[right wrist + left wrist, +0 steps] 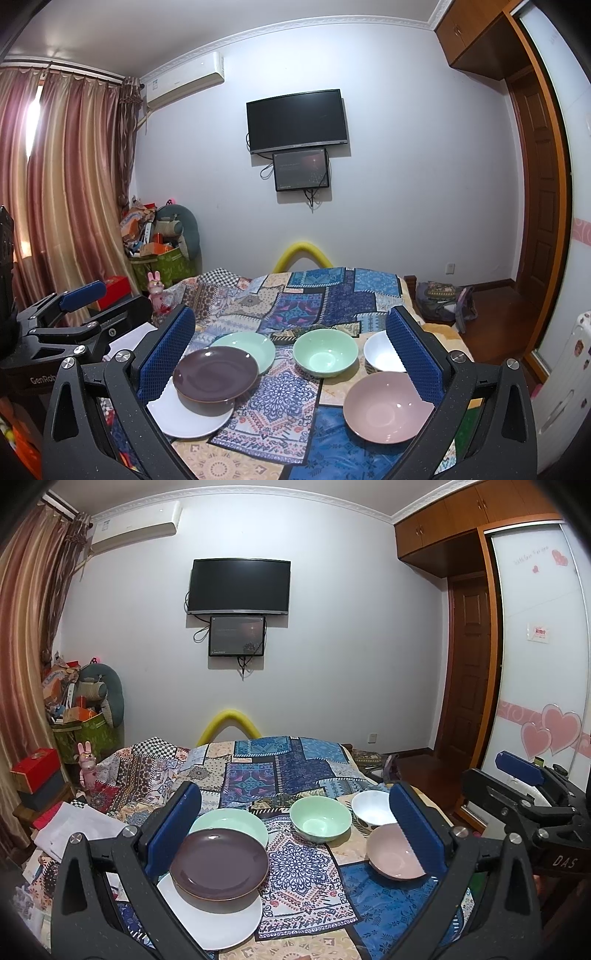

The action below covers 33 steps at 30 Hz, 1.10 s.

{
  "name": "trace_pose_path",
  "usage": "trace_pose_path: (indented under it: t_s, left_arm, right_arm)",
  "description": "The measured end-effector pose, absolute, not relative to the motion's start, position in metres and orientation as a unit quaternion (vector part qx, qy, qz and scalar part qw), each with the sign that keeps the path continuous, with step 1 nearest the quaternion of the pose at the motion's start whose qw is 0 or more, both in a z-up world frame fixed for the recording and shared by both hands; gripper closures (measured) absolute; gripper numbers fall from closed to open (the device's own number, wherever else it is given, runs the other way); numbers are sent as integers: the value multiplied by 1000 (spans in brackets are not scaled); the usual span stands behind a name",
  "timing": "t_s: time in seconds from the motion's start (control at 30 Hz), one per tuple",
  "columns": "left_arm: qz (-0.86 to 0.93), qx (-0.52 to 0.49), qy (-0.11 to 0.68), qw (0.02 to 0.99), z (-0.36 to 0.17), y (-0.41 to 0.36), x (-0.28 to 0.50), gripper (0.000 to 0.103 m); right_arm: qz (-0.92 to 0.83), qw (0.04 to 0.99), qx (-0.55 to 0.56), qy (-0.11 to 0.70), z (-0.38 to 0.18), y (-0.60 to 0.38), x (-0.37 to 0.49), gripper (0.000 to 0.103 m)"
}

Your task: Organize plates and bowls

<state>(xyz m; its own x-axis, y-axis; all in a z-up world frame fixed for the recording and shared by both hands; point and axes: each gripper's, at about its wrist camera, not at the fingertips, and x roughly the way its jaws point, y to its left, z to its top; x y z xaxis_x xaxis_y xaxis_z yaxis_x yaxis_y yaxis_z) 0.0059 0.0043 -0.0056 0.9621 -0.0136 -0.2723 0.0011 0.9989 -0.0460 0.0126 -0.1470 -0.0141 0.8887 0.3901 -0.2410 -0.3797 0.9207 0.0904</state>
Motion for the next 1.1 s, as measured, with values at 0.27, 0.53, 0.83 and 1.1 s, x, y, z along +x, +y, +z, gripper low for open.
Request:
trace_pose_path:
  t_s: [0.27, 0.53, 0.83, 1.1]
  left_arm:
    - [-4, -22, 137, 990, -6, 2, 6, 0]
    - [-4, -22, 138, 990, -5, 1, 8, 0]
    - [5, -27, 153, 988, -11, 26, 21, 0]
    - [34, -31, 192, 980, -39, 83, 51, 0]
  right_arm:
    - [198, 972, 20, 127, -15, -147, 13, 0]
    - [198, 971, 17, 131, -18, -143, 15, 0]
    - [199, 968, 15, 150, -29, -125, 29, 0]
    - [207, 959, 4, 193, -55, -89, 60, 0]
